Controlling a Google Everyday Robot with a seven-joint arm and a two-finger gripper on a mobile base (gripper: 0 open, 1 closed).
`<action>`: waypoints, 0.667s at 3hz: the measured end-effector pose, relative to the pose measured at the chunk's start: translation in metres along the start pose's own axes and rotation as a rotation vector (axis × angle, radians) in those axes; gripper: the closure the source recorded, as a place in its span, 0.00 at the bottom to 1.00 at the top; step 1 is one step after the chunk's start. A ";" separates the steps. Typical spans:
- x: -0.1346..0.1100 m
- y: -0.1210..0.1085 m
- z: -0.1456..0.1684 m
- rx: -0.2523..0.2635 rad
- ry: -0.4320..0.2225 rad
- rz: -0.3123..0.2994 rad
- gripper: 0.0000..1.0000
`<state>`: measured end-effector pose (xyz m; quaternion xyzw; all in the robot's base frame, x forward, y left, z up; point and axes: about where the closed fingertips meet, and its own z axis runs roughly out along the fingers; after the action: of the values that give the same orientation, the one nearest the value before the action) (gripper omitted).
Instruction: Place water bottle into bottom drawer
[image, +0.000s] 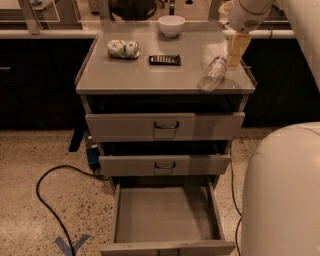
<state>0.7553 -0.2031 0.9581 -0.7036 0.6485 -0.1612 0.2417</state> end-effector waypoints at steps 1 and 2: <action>0.004 -0.003 0.008 -0.007 0.011 -0.057 0.00; 0.005 0.004 0.016 -0.057 0.006 -0.147 0.00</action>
Offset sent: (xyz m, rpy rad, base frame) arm 0.0088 -0.0156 -0.0107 -0.1694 0.0977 0.2471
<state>0.7608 -0.2059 0.9425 -0.7554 0.6002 -0.1621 0.2070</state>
